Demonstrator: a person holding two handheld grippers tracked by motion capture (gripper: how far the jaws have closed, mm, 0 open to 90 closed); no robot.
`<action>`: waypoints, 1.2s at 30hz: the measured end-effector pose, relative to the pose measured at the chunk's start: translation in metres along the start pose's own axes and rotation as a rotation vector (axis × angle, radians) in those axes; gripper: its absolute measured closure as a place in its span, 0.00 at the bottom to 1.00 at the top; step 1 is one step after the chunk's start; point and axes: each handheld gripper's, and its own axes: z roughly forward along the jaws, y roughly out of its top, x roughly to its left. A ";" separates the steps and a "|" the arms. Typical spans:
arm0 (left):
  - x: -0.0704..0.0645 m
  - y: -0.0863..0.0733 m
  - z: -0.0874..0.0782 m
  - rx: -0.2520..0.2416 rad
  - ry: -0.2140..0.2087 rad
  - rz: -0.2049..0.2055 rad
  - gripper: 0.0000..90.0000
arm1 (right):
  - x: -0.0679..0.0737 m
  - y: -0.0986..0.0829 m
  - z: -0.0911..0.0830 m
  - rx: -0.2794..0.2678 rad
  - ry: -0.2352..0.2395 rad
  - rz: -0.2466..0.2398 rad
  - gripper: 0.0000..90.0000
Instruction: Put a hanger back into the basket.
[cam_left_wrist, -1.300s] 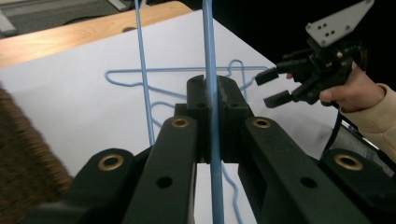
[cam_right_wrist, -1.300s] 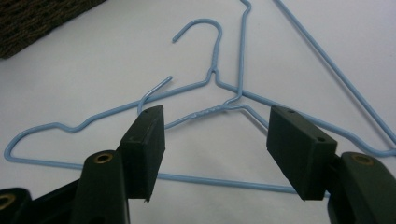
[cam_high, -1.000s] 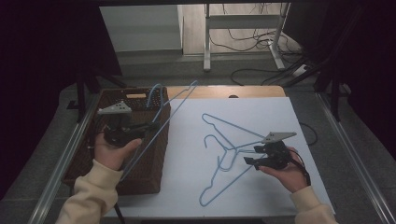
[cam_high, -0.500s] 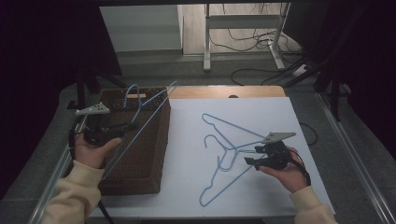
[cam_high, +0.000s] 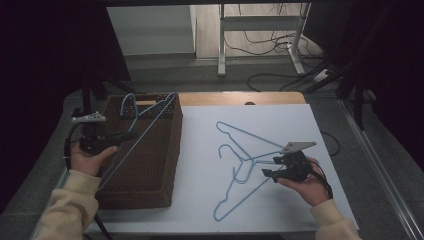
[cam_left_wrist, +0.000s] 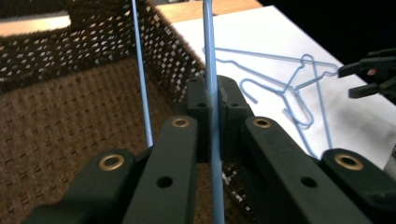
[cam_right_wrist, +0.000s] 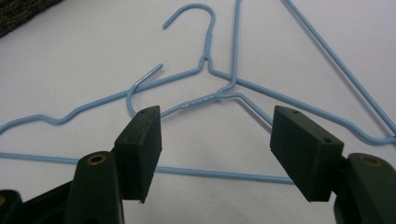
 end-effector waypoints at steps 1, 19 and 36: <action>0.002 -0.001 0.001 0.001 -0.004 -0.004 0.96 | 0.000 0.000 0.000 0.000 0.000 -0.001 0.38; 0.027 -0.018 0.031 0.136 0.035 -0.023 0.96 | 0.000 -0.001 0.002 0.015 -0.006 -0.003 0.38; 0.052 -0.029 0.019 0.139 0.257 -0.094 0.72 | -0.001 -0.001 0.002 0.020 -0.008 -0.008 0.37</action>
